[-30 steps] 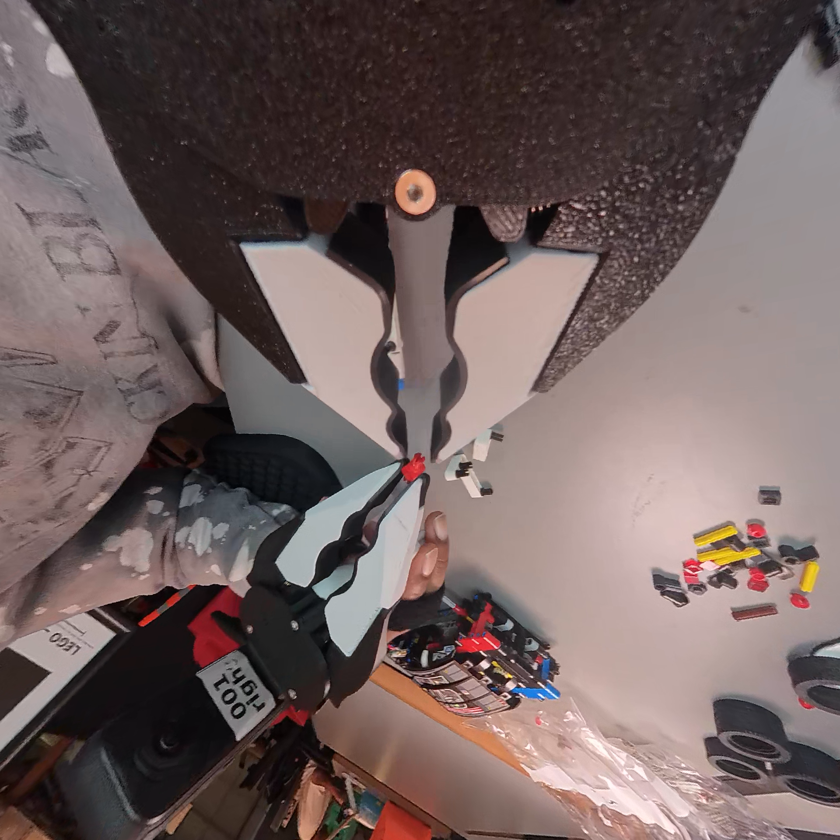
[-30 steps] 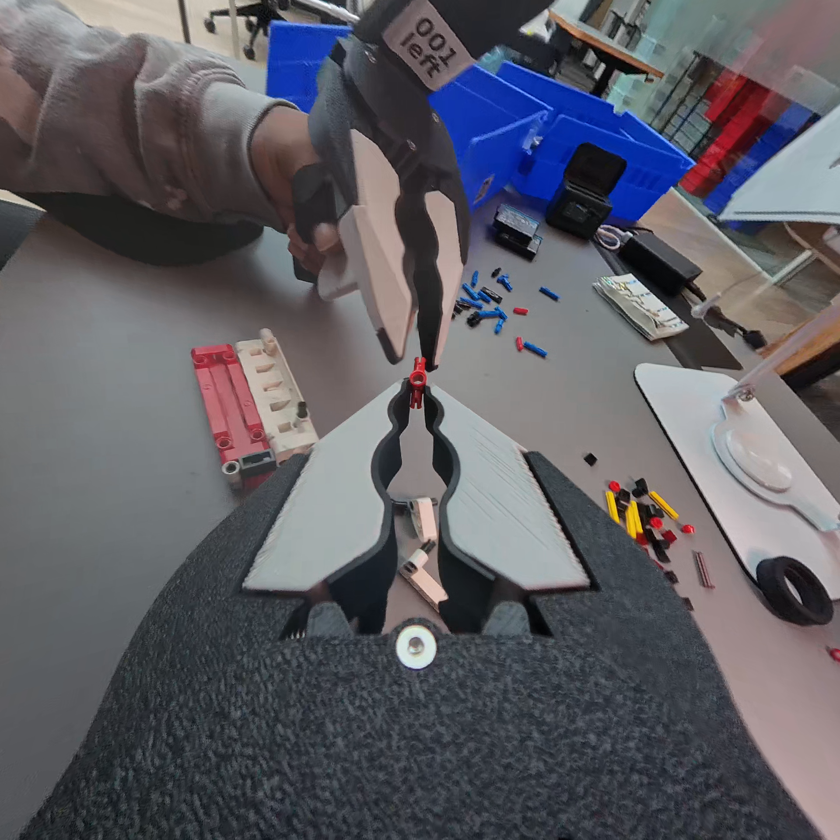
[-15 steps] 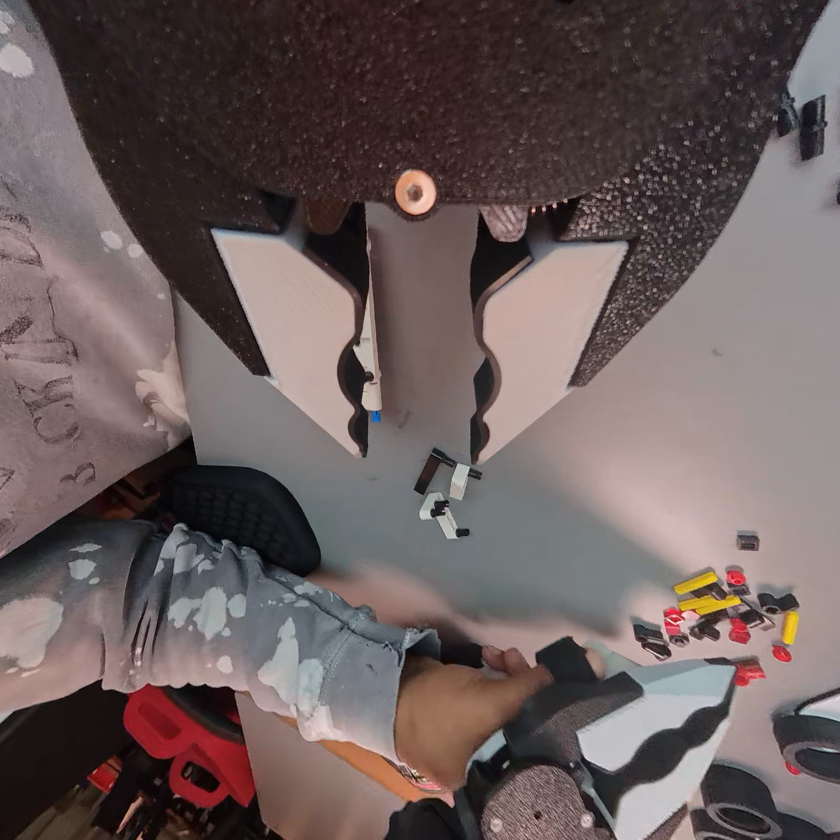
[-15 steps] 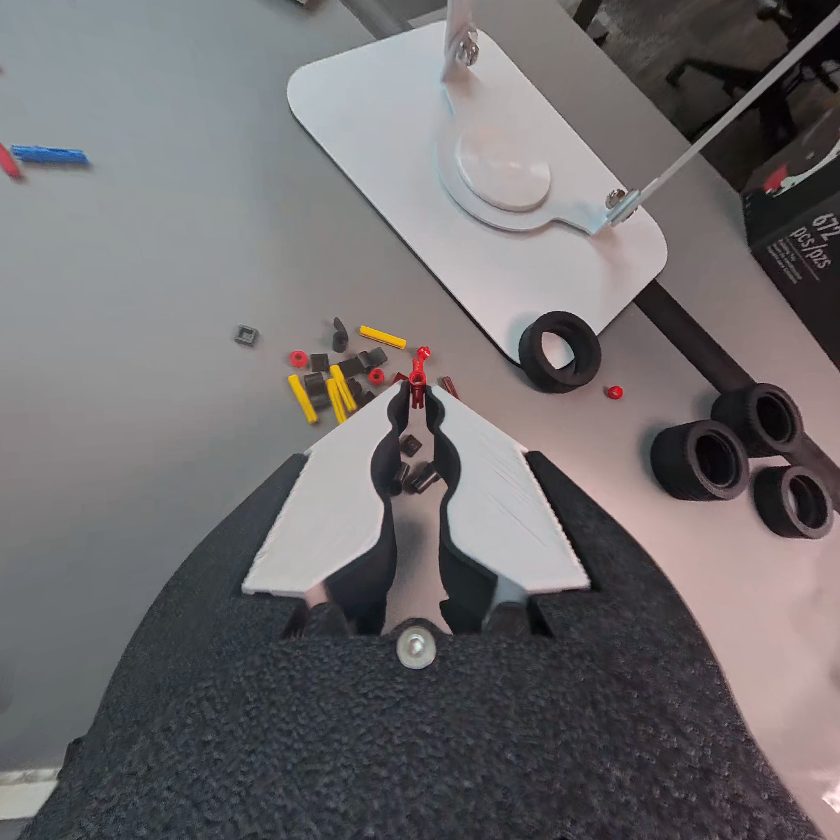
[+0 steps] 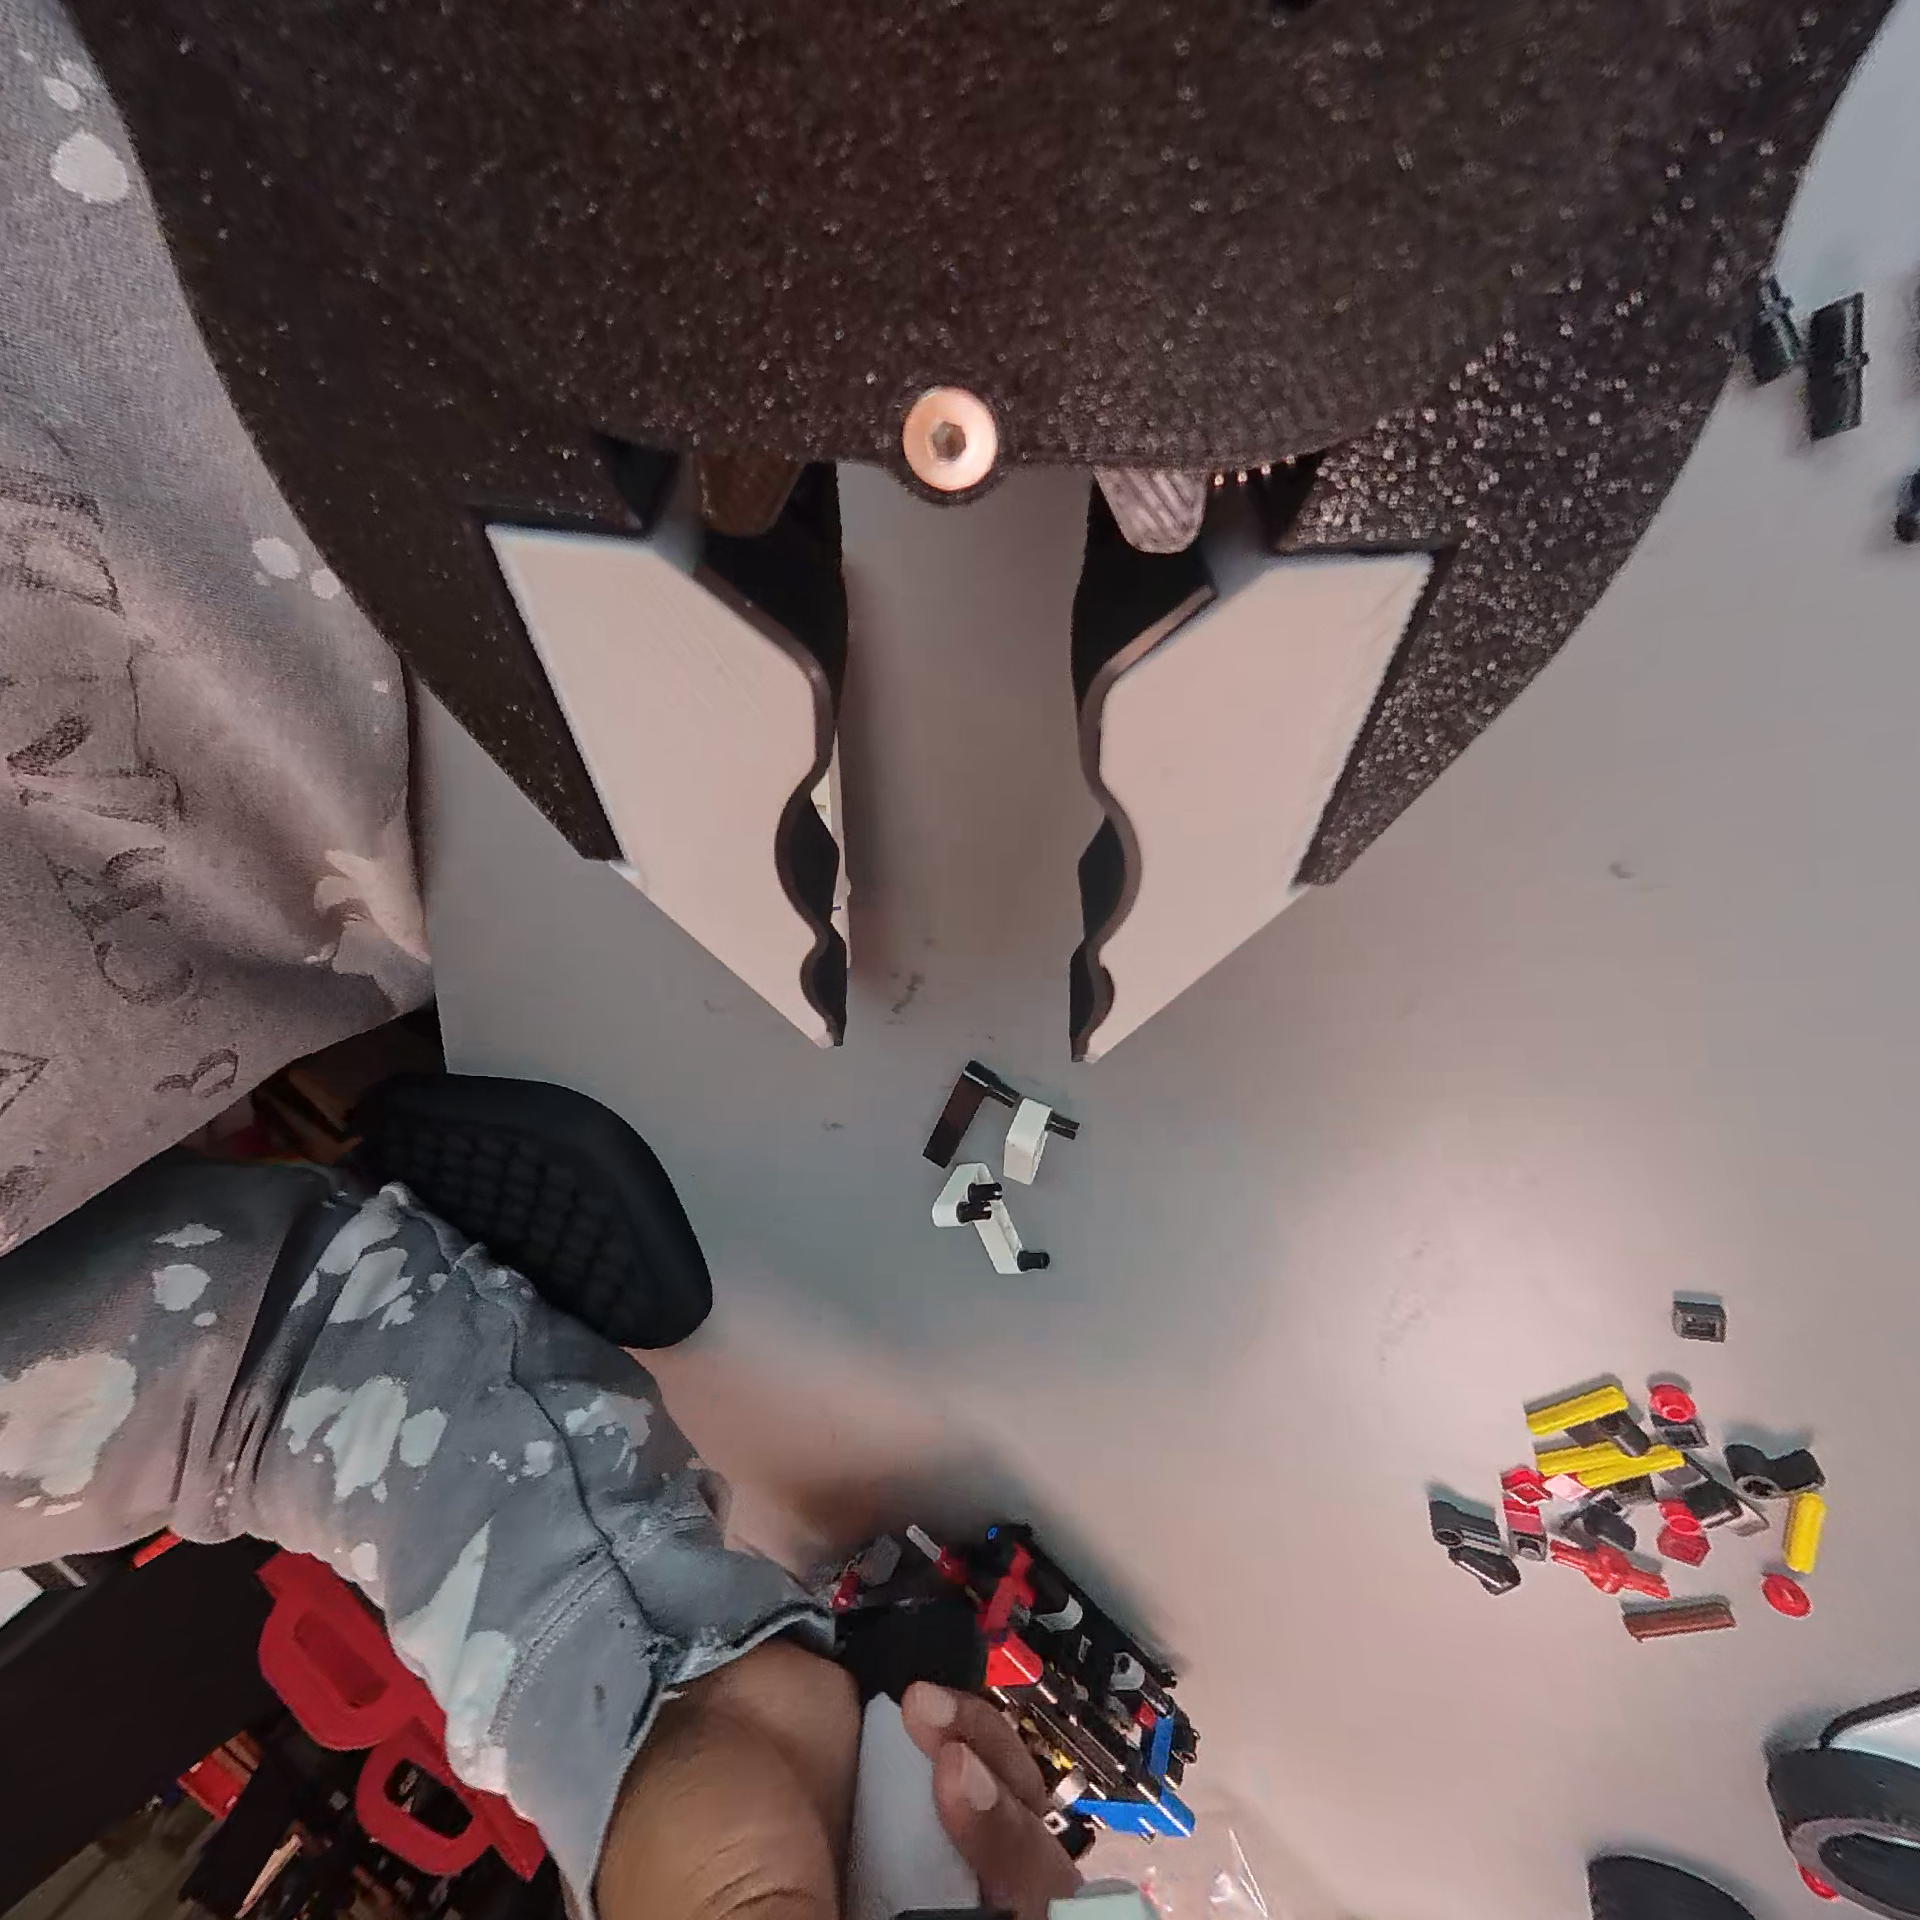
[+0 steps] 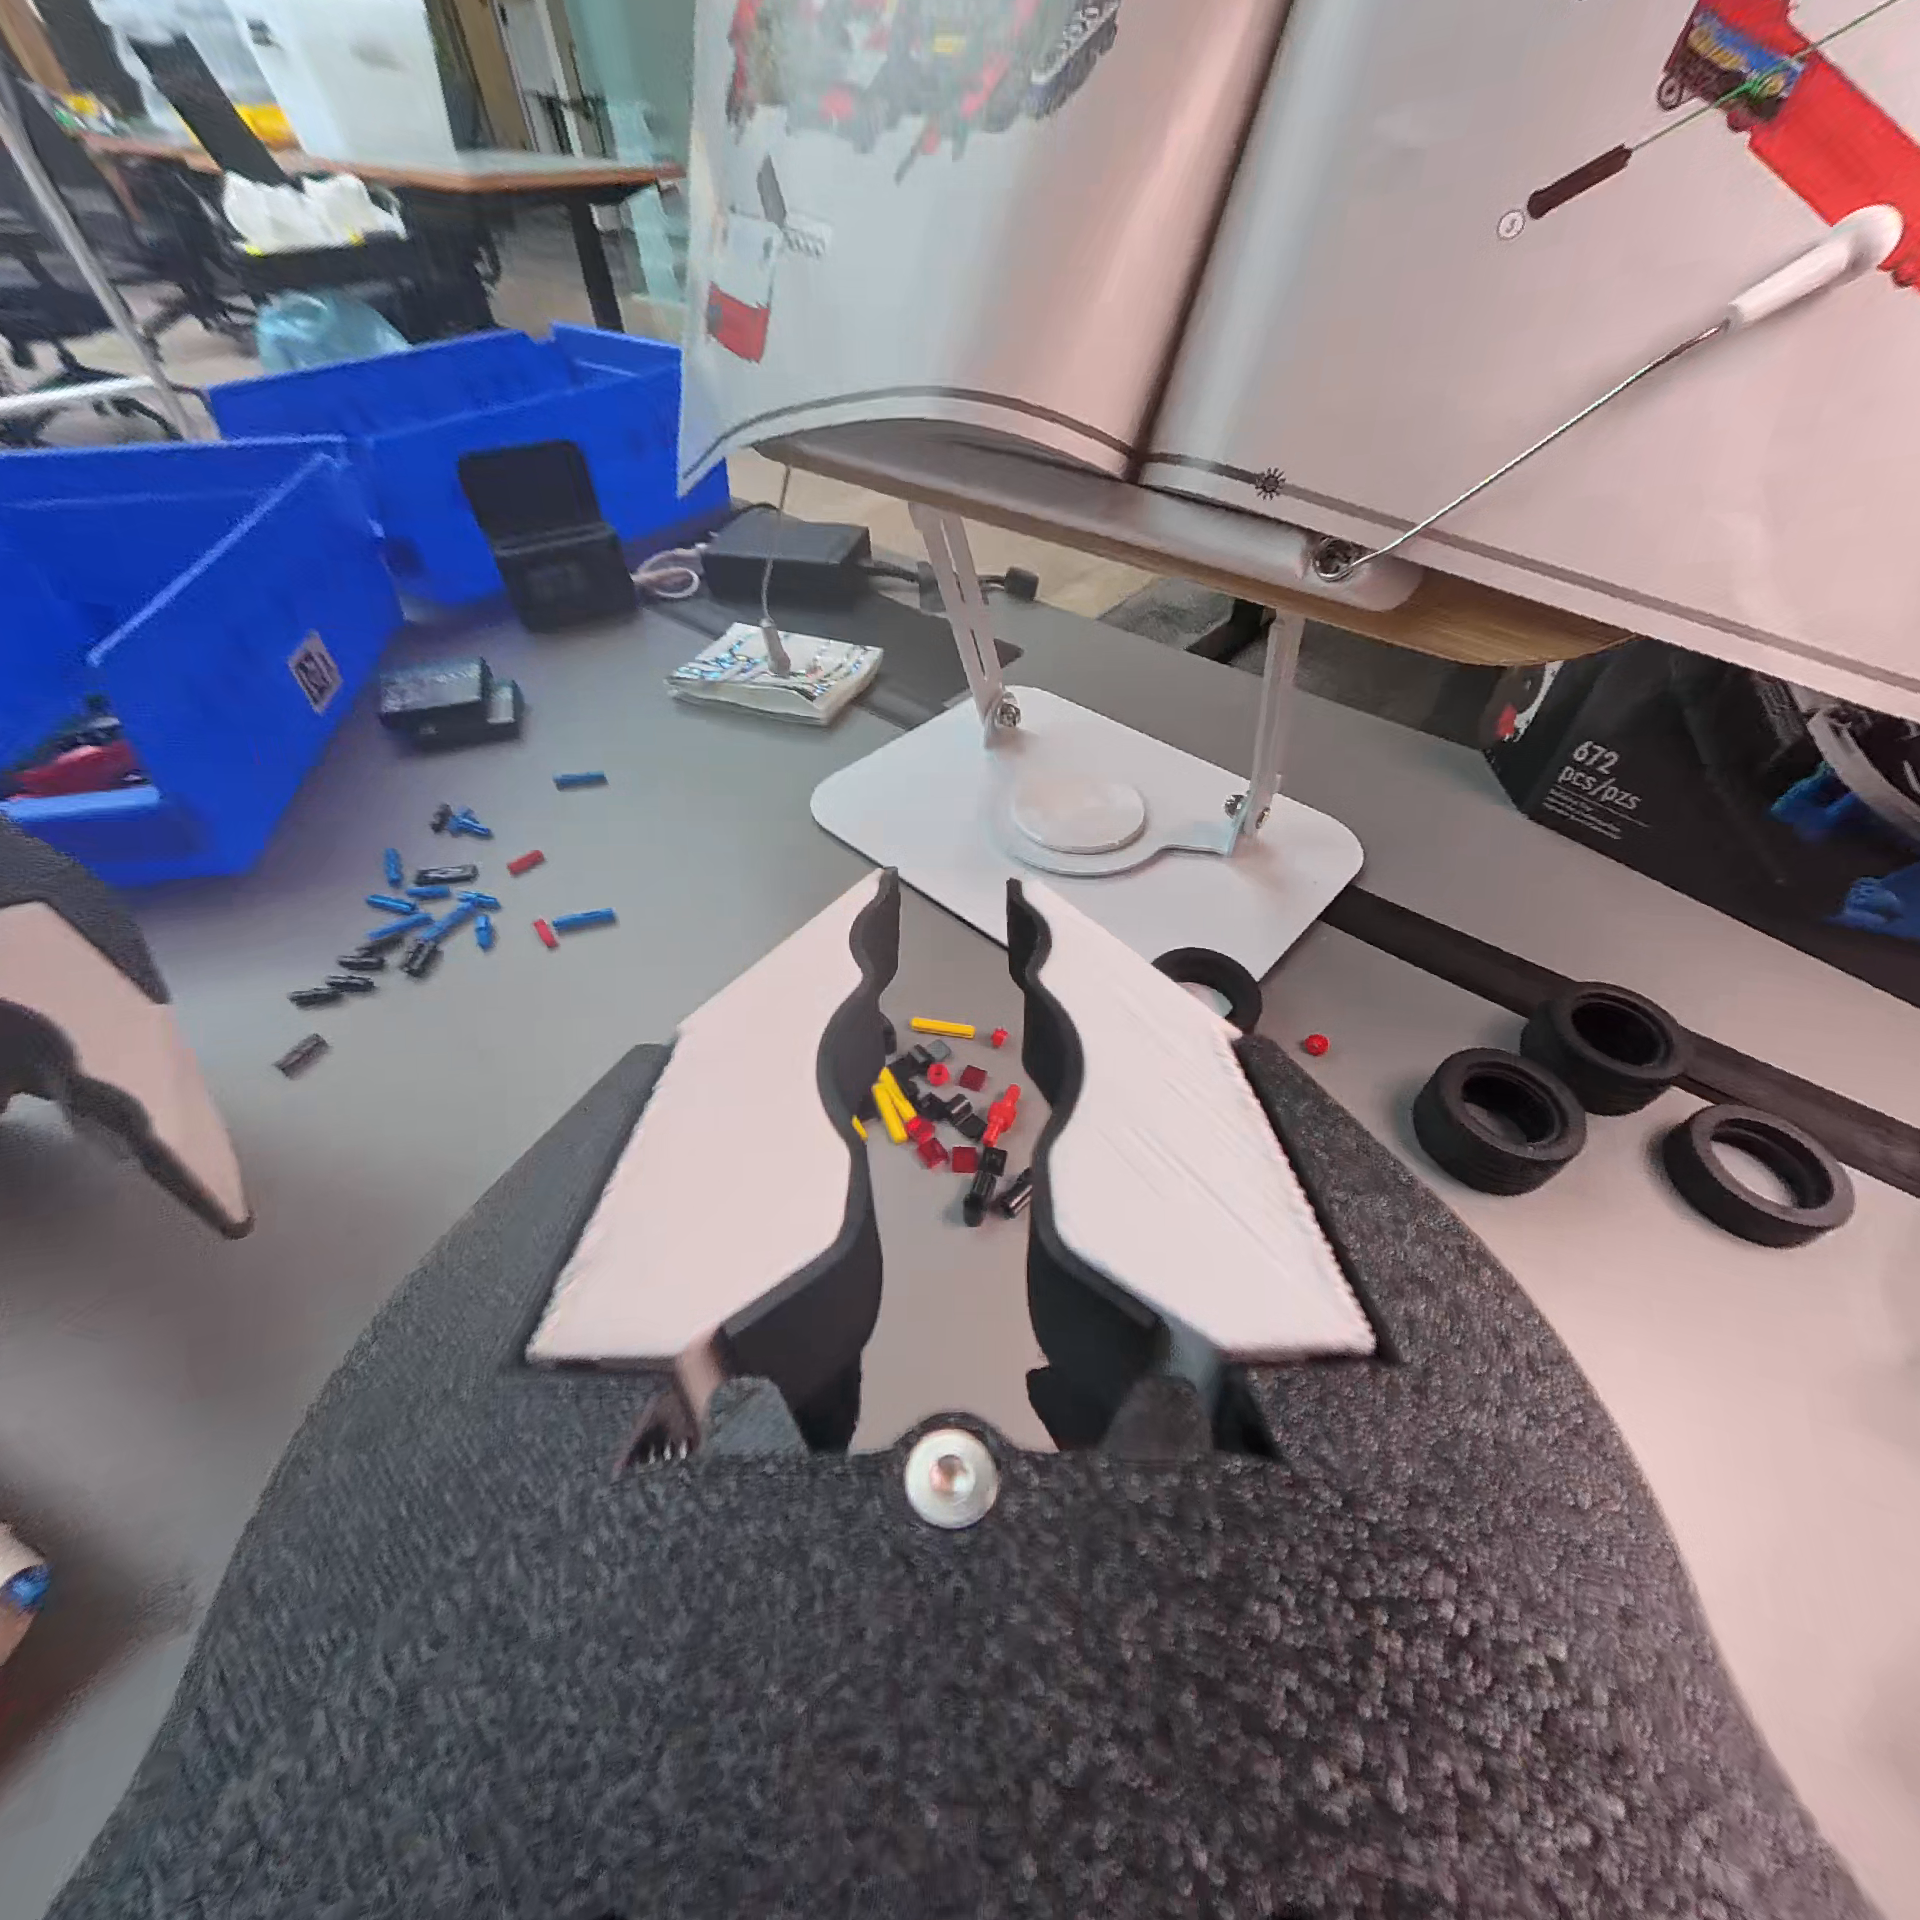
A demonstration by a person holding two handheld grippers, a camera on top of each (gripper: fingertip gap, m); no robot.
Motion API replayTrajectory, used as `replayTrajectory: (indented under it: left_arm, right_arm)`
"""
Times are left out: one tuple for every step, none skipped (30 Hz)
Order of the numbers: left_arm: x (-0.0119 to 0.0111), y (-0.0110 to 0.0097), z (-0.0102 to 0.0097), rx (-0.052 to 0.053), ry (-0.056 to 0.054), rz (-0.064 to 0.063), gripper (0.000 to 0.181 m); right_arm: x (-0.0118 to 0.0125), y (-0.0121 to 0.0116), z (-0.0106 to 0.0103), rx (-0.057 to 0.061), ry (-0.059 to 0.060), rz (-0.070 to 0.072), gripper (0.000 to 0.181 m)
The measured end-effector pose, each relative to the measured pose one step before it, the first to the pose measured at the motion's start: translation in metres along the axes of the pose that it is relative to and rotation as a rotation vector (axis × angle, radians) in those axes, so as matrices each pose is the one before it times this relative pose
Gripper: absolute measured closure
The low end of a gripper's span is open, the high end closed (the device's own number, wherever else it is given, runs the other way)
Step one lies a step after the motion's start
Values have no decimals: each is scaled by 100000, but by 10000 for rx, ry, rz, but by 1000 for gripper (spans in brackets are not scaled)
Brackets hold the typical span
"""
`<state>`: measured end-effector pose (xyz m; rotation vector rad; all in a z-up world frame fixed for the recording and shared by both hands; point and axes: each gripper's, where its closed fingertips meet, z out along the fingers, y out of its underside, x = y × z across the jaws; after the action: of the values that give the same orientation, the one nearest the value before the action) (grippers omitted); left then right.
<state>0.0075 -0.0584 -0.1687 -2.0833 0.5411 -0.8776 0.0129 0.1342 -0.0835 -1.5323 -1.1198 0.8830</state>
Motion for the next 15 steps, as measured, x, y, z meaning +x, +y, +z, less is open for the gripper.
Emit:
replayTrajectory:
  left_arm:
    - [-94,18,48,3,-30,-38,140]
    - [-59,31,67,-11,-27,-19,141]
    - [-47,31,59,-15,-32,1,141]
    - [-27,32,49,-15,-40,16,141]
    - [58,42,24,-36,1,12,144]
    - [172,-31,-9,15,55,19,147]
    - [110,-223,-57,136,11,32,150]
    - [46,-363,-108,207,-37,50,152]
    - [66,-392,-157,231,-14,65,153]
    - [27,-418,-186,249,-27,55,153]
    - [-179,-457,-219,274,-144,19,153]
    - [-375,-476,-244,298,-246,0,152]
    - [-477,-528,-258,336,-304,8,149]
    - [-504,-589,-270,378,-316,39,147]
    - [-407,-618,-268,402,-269,89,146]
  right_arm:
    - [-325,6,-499,116,-88,84,161]
    - [-247,261,-362,23,12,-70,163]
    - [-176,365,-295,13,85,-260,173]
    - [-288,372,-247,30,48,-440,181]
    - [-347,380,-161,-31,61,-472,181]
    - [-342,349,-97,-95,94,-404,181]
    - [-314,180,-74,-36,117,-248,181]
    - [-355,79,-55,2,48,-51,181]
    - [-231,84,-10,12,75,122,181]
    - [-22,278,70,-79,136,211,181]
    - [-25,575,193,-226,50,139,181]
    - [165,782,325,-333,106,47,181]
    - [382,825,452,-375,209,-11,181]
    - [382,704,609,-363,189,16,181]
    - [288,471,810,-333,117,66,181]
